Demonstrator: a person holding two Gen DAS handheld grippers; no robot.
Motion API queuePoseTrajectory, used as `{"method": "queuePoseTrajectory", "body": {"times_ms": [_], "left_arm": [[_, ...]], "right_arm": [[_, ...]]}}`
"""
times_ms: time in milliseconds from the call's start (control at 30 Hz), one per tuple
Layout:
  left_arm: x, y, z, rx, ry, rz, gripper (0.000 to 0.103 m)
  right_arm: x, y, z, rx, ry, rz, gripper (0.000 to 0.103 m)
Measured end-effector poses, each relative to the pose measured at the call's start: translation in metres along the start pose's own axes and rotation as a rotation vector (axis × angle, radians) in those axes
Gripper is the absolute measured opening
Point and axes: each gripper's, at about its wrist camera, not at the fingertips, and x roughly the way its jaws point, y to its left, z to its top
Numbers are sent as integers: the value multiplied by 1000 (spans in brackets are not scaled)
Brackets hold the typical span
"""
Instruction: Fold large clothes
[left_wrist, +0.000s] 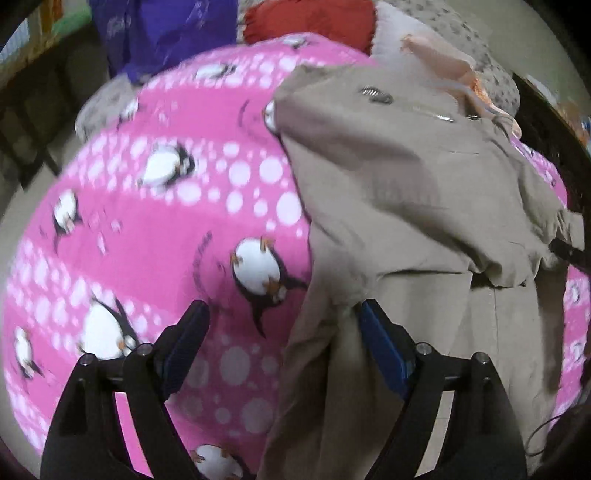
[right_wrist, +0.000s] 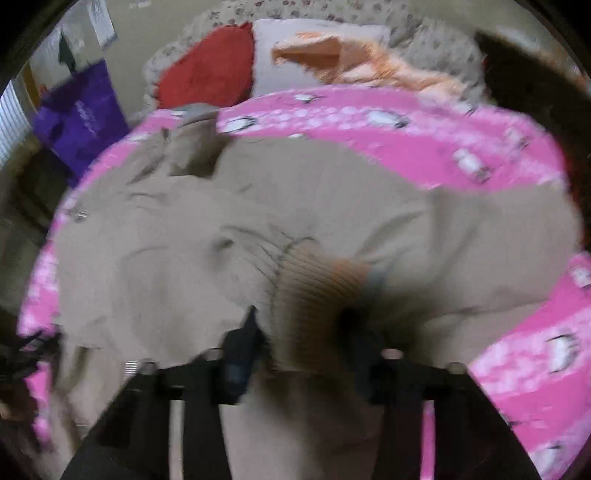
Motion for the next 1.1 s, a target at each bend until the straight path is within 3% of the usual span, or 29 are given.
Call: {"method": "queuePoseTrajectory", "body": {"times_ms": [67, 167, 267, 300, 333, 400, 467, 500, 567, 700, 833, 1033, 1100], "left_arm": [[2, 0, -3, -7, 5, -13, 83], [7, -2, -4, 10, 14, 2, 83], [5, -6, -6, 8, 5, 6, 83], [3, -5, -4, 3, 2, -2, 83], [-3, -6, -2, 0, -8, -9, 83], [-19, -11, 0, 12, -55, -2, 83], [-34, -19, 6, 45, -102, 11, 83], [-41, -26, 11, 66, -124, 18, 83], [-46, -36, 20, 97, -144, 17, 83], [-38, -63, 40, 146, -160, 10, 83], [-7, -76, 57, 138, -119, 11, 84], [39, -69, 76, 140, -40, 118, 84], [35, -58, 80, 115, -29, 99, 83]], "right_arm": [[-14, 6, -2, -44, -52, 20, 14], [-47, 8, -4, -83, -162, -50, 14], [-45, -9, -1, -32, -153, -127, 15], [-35, -17, 0, -3, -125, -151, 19], [-26, -22, -1, 17, -88, -150, 32], [-19, -24, -2, 36, -48, -119, 40], [-34, -21, -7, 43, -94, -104, 61], [-46, -17, -9, 37, -133, -127, 65], [-61, -7, -10, 21, -179, -141, 65], [-72, 26, -8, -68, -206, -65, 64], [-42, 46, 0, -154, -150, -61, 60], [14, 15, 19, -34, -63, -123, 59], [29, 14, 23, -44, -2, -130, 59]]}}
